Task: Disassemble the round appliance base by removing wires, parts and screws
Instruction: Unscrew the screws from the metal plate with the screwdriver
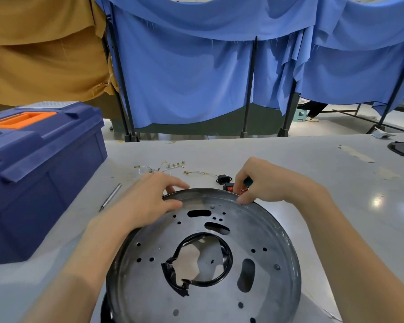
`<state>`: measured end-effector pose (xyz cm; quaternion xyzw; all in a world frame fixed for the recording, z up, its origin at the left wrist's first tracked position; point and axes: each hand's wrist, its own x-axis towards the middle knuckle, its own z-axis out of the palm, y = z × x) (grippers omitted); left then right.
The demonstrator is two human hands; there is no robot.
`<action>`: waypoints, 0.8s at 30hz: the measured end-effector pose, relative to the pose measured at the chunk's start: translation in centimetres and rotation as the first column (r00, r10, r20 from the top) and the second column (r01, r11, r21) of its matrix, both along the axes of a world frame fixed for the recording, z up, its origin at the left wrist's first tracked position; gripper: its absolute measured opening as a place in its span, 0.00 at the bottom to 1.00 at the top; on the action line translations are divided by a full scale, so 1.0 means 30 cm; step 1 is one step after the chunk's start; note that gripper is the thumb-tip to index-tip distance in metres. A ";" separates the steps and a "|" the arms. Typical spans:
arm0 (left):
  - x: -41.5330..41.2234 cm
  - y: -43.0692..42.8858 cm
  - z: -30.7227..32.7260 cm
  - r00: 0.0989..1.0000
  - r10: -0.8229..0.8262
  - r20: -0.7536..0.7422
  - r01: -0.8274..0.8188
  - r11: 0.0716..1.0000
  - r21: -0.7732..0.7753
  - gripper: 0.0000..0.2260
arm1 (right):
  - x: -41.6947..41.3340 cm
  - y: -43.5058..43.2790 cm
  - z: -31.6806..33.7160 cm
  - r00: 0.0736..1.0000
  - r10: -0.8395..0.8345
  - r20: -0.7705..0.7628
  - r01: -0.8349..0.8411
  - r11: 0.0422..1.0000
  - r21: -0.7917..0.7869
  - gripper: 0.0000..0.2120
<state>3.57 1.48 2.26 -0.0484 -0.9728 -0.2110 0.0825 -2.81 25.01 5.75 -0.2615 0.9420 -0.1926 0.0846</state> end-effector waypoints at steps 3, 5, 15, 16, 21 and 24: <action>-0.010 -0.007 -0.002 0.998 0.045 -0.053 -0.043 0.998 0.043 0.09 | 0.003 -0.008 0.001 1.000 0.027 -0.016 -0.027 0.999 -0.033 0.02; -0.012 -0.009 0.005 0.994 0.077 -0.081 -0.073 0.996 0.046 0.04 | 0.001 -0.003 0.012 0.997 0.018 -0.073 -0.023 0.998 -0.066 0.07; -0.003 0.014 -0.008 0.994 -0.074 0.084 0.064 0.990 0.123 0.16 | 0.073 -0.033 0.116 0.940 -0.234 -0.248 -0.096 0.518 -0.850 0.18; -0.003 0.014 -0.009 0.993 -0.071 0.089 0.059 0.990 0.126 0.16 | 0.083 -0.038 0.119 0.965 -0.171 -0.201 -0.099 0.470 -0.877 0.15; -0.006 0.009 -0.010 0.993 -0.069 0.095 0.059 0.993 0.099 0.16 | 0.091 -0.089 0.075 0.999 -0.023 -0.025 -0.010 0.515 -0.857 0.10; -0.009 0.007 -0.012 0.992 -0.069 0.101 0.061 0.994 0.089 0.17 | 0.079 -0.113 0.043 0.997 -0.058 -0.045 -0.003 0.580 -0.814 0.11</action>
